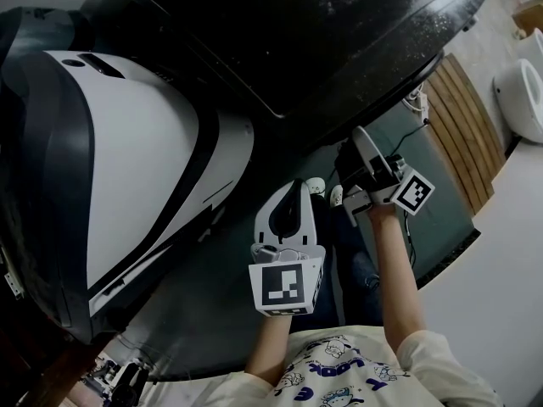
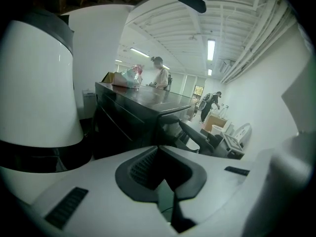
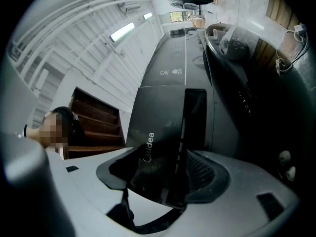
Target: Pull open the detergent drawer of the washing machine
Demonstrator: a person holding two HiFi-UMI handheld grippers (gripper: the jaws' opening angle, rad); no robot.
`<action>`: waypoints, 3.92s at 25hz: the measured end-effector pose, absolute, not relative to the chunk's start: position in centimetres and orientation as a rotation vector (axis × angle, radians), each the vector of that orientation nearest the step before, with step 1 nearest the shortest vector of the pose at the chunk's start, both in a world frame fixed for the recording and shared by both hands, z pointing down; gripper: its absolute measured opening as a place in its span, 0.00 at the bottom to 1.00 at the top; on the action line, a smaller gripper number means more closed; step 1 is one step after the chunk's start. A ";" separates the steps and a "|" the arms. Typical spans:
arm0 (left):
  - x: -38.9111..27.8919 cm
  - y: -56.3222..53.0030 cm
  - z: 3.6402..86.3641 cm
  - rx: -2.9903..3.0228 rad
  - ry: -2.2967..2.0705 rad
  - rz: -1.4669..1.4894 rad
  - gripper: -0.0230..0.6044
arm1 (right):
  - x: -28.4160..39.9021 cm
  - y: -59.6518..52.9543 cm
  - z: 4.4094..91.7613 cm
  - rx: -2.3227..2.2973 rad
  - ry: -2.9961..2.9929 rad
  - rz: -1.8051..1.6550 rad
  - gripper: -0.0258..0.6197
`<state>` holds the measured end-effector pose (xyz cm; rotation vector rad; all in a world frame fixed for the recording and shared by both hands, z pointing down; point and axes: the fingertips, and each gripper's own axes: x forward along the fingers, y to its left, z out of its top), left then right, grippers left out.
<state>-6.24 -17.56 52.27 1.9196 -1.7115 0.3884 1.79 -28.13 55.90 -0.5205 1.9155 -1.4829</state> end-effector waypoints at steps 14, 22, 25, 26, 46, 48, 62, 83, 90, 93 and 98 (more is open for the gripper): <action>-5.6 -16.8 52.7 1.911 -1.683 0.446 0.06 | 2.4 -28.7 55.7 -0.392 1.757 -1.479 0.41; -5.5 -16.8 52.3 1.913 -1.691 0.421 0.06 | 2.9 -28.4 55.8 -0.377 1.735 -1.471 0.38; -5.4 -16.8 52.1 1.911 -1.699 0.423 0.06 | 3.2 -28.1 55.8 -0.364 1.739 -1.475 0.37; -5.4 -16.8 51.9 1.911 -1.701 0.422 0.06 | 3.4 -28.0 55.8 -0.360 1.739 -1.476 0.37; -2.9 -16.0 50.3 1.966 -1.695 0.403 0.06 | 7.1 -24.8 55.9 -0.358 1.725 -1.465 0.36; -2.8 -15.9 50.2 1.970 -1.697 0.400 0.06 | 7.4 -24.5 55.9 -0.357 1.724 -1.464 0.36; -1.2 -14.4 49.7 1.996 -1.696 0.407 0.06 | 10.2 -22.0 55.9 -0.379 1.721 -1.457 0.36; 2.2 -13.6 49.1 2.037 -1.675 0.415 0.06 | 13.2 -19.5 55.9 -0.369 1.730 -1.451 0.36; 2.9 -13.6 49.2 2.037 -1.666 0.421 0.06 | 13.7 -18.9 56.1 -0.368 1.730 -1.460 0.35; 3.3 -13.7 49.2 2.047 -1.655 0.424 0.06 | 13.8 -18.8 56.3 -0.376 1.734 -1.462 0.34; 3.4 -13.9 49.1 2.048 -1.656 0.419 0.06 | 13.8 -18.9 56.3 -0.383 1.734 -1.461 0.35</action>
